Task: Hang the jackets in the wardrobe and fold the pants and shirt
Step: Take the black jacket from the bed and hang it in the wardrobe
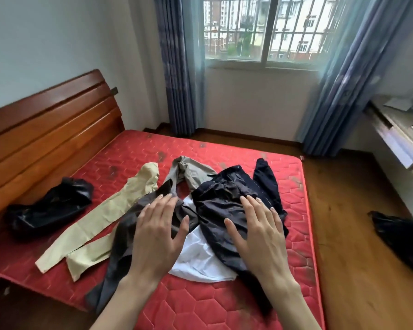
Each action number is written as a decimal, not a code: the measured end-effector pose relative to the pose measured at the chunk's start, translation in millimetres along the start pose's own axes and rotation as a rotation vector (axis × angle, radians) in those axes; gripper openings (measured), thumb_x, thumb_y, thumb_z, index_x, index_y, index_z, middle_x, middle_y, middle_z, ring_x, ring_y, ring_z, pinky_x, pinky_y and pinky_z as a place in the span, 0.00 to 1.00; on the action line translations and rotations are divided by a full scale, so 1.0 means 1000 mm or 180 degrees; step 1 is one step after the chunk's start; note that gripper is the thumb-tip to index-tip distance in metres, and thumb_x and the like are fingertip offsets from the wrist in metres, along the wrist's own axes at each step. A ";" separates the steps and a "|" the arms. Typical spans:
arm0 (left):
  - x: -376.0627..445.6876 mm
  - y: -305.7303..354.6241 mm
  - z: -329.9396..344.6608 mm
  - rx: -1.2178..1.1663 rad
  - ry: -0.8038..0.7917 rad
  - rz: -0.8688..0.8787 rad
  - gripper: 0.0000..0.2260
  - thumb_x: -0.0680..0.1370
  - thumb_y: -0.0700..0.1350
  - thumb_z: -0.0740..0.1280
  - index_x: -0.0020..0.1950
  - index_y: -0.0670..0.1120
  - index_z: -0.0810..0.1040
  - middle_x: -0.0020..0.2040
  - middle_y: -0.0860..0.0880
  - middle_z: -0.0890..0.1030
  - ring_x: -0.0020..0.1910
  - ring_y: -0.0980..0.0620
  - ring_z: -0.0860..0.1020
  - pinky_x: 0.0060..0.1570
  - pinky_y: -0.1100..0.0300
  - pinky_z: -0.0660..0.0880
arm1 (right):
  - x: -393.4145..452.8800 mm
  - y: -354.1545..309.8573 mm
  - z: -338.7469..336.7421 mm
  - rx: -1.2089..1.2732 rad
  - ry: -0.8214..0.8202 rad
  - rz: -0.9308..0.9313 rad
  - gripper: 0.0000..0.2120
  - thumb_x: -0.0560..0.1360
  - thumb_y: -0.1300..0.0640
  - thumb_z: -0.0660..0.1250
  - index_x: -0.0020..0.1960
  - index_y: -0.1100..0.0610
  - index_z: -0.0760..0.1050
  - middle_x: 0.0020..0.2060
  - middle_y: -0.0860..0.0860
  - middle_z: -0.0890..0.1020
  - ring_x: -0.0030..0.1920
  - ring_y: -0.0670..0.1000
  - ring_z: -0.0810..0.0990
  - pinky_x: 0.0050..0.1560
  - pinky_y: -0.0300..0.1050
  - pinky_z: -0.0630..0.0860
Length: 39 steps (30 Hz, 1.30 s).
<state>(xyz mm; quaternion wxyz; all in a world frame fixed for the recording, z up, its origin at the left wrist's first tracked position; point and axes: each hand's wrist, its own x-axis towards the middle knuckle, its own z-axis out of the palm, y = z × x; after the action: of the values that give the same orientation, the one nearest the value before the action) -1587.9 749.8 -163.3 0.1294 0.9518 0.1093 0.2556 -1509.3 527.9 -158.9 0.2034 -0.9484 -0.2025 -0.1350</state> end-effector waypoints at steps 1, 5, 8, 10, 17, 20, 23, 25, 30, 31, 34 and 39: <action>0.008 -0.002 0.008 -0.0036 -0.0023 0.0051 0.24 0.84 0.59 0.58 0.74 0.47 0.74 0.72 0.48 0.77 0.75 0.49 0.70 0.73 0.46 0.69 | 0.005 0.001 0.005 -0.0023 -0.0028 0.0044 0.34 0.83 0.33 0.55 0.80 0.53 0.66 0.78 0.49 0.71 0.80 0.50 0.64 0.82 0.54 0.57; 0.045 -0.014 0.035 -0.0170 -0.0179 0.0235 0.25 0.84 0.59 0.57 0.74 0.46 0.74 0.73 0.47 0.76 0.76 0.49 0.69 0.75 0.46 0.67 | 0.029 0.002 0.025 -0.0061 -0.0061 0.0212 0.34 0.82 0.33 0.54 0.81 0.53 0.65 0.78 0.49 0.70 0.80 0.49 0.63 0.82 0.54 0.58; 0.075 -0.026 0.057 -0.0234 -0.0298 0.0319 0.24 0.84 0.58 0.58 0.74 0.45 0.75 0.73 0.47 0.77 0.76 0.48 0.70 0.75 0.45 0.68 | 0.052 0.003 0.041 -0.0123 -0.0079 0.0321 0.34 0.82 0.34 0.56 0.80 0.54 0.66 0.78 0.49 0.71 0.80 0.49 0.64 0.81 0.54 0.59; 0.094 -0.037 0.074 -0.0308 -0.0345 0.0334 0.24 0.84 0.57 0.58 0.73 0.44 0.75 0.72 0.46 0.77 0.75 0.47 0.71 0.75 0.44 0.68 | 0.067 0.005 0.056 -0.0167 -0.0083 0.0392 0.33 0.83 0.35 0.57 0.80 0.54 0.66 0.77 0.50 0.71 0.80 0.50 0.64 0.81 0.55 0.60; 0.151 -0.087 0.142 -0.0386 -0.0512 0.0329 0.23 0.83 0.55 0.60 0.73 0.42 0.76 0.72 0.45 0.78 0.75 0.45 0.71 0.75 0.45 0.68 | 0.141 -0.001 0.122 -0.0290 -0.0221 0.0444 0.32 0.83 0.38 0.61 0.80 0.55 0.66 0.77 0.51 0.72 0.79 0.51 0.66 0.80 0.55 0.61; 0.169 -0.105 0.178 -0.0450 -0.0602 0.0276 0.23 0.83 0.54 0.60 0.72 0.42 0.77 0.71 0.45 0.78 0.75 0.45 0.72 0.76 0.46 0.66 | 0.162 0.003 0.155 -0.0278 -0.0271 0.0531 0.31 0.83 0.40 0.63 0.80 0.55 0.66 0.76 0.51 0.72 0.79 0.51 0.67 0.80 0.55 0.61; 0.175 -0.115 0.213 -0.0583 -0.0638 0.0185 0.23 0.83 0.54 0.60 0.72 0.42 0.77 0.71 0.45 0.79 0.75 0.46 0.72 0.75 0.48 0.65 | 0.166 0.010 0.189 -0.0238 -0.0363 0.0642 0.30 0.82 0.41 0.64 0.80 0.55 0.67 0.76 0.51 0.73 0.78 0.52 0.68 0.80 0.55 0.62; 0.177 -0.116 0.238 -0.0652 -0.0703 0.0181 0.23 0.82 0.54 0.59 0.72 0.42 0.77 0.70 0.44 0.79 0.74 0.45 0.73 0.74 0.46 0.68 | 0.167 0.016 0.214 -0.0291 -0.0478 0.0619 0.30 0.82 0.42 0.66 0.79 0.56 0.69 0.75 0.51 0.74 0.77 0.52 0.70 0.79 0.55 0.65; 0.169 -0.117 0.316 -0.0648 -0.0994 0.0295 0.24 0.82 0.53 0.59 0.69 0.39 0.79 0.68 0.42 0.81 0.71 0.42 0.77 0.71 0.42 0.73 | 0.160 0.050 0.294 -0.0333 -0.0803 0.0635 0.31 0.79 0.44 0.70 0.77 0.58 0.72 0.73 0.52 0.77 0.76 0.53 0.73 0.76 0.56 0.69; 0.164 -0.120 0.334 -0.0661 -0.1050 0.0318 0.24 0.81 0.53 0.59 0.69 0.39 0.80 0.69 0.43 0.81 0.72 0.42 0.77 0.70 0.41 0.73 | 0.156 0.059 0.312 -0.0346 -0.0821 0.0675 0.31 0.78 0.44 0.71 0.76 0.58 0.73 0.73 0.52 0.77 0.75 0.53 0.74 0.76 0.55 0.69; 0.150 -0.132 0.391 -0.0708 -0.1175 0.0309 0.24 0.81 0.53 0.59 0.69 0.39 0.80 0.68 0.42 0.81 0.71 0.42 0.77 0.68 0.40 0.75 | 0.145 0.090 0.370 -0.0335 -0.0805 0.0772 0.32 0.72 0.46 0.78 0.72 0.58 0.78 0.69 0.52 0.81 0.71 0.53 0.79 0.73 0.52 0.67; 0.122 -0.145 0.488 -0.0676 -0.1386 0.0301 0.24 0.81 0.52 0.59 0.68 0.38 0.81 0.67 0.43 0.82 0.70 0.42 0.78 0.68 0.41 0.76 | 0.120 0.147 0.454 -0.0336 -0.0916 0.1055 0.31 0.74 0.49 0.78 0.73 0.59 0.76 0.70 0.53 0.80 0.71 0.55 0.78 0.71 0.57 0.75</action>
<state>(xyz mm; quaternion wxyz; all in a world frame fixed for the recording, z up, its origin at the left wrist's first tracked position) -1254.4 826.7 -558.9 0.2371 0.9696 0.0067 0.0603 -1260.0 644.8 -567.1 0.1418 -0.9875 -0.0635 0.0266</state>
